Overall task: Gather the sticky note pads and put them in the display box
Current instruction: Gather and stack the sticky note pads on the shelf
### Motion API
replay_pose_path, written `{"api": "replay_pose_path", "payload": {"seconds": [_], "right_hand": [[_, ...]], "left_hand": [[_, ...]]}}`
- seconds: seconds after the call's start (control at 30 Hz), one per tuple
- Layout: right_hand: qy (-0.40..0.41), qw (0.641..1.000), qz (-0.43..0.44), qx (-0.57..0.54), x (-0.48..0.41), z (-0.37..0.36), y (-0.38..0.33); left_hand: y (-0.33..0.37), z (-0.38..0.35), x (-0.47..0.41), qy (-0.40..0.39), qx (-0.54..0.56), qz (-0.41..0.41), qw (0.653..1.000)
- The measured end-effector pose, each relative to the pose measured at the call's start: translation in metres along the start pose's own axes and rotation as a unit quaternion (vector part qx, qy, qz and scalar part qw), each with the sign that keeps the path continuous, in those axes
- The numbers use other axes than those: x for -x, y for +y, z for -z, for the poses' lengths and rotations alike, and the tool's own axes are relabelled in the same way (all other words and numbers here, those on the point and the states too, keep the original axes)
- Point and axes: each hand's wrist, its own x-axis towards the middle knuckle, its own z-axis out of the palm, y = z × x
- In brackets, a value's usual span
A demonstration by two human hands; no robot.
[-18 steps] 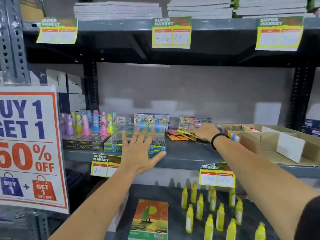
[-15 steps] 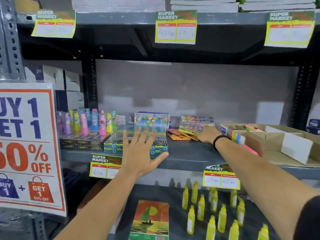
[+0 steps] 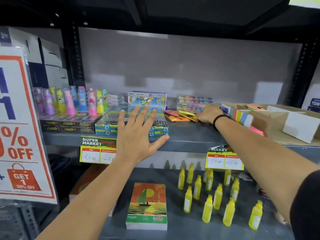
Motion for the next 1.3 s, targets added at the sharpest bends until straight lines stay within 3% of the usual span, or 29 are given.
{"api": "replay_pose_path", "payload": {"seconds": [0.47, 0.67, 0.8, 0.9, 1.03, 1.13, 1.3], "right_hand": [[-0.018, 1.000, -0.001, 0.004, 0.001, 0.004, -0.010], [0.022, 0.998, -0.036, -0.048, 0.006, -0.003, -0.003], [0.124, 0.987, -0.041, -0.095, 0.023, 0.009, -0.004], [0.159, 0.975, -0.014, -0.155, 0.043, 0.021, -0.011], [0.127, 0.969, 0.039, -0.208, 0.083, 0.020, -0.027], [0.106, 0.978, 0.071, -0.164, 0.103, 0.010, -0.037], [0.139, 0.978, 0.119, -0.097, 0.120, 0.003, -0.038]], "left_hand": [[-0.001, -0.007, 0.000, 0.004, -0.013, 0.001, 1.000], [-0.001, -0.007, 0.000, 0.004, -0.018, 0.005, 1.000], [-0.001, -0.006, 0.000, 0.001, -0.017, 0.005, 1.000], [0.000, -0.004, -0.001, -0.004, -0.016, 0.006, 1.000], [0.001, -0.001, -0.001, -0.021, -0.021, 0.004, 1.000], [0.002, 0.003, 0.001, -0.045, -0.028, -0.002, 0.999], [0.004, 0.007, 0.002, -0.055, -0.029, 0.003, 0.998]]}}
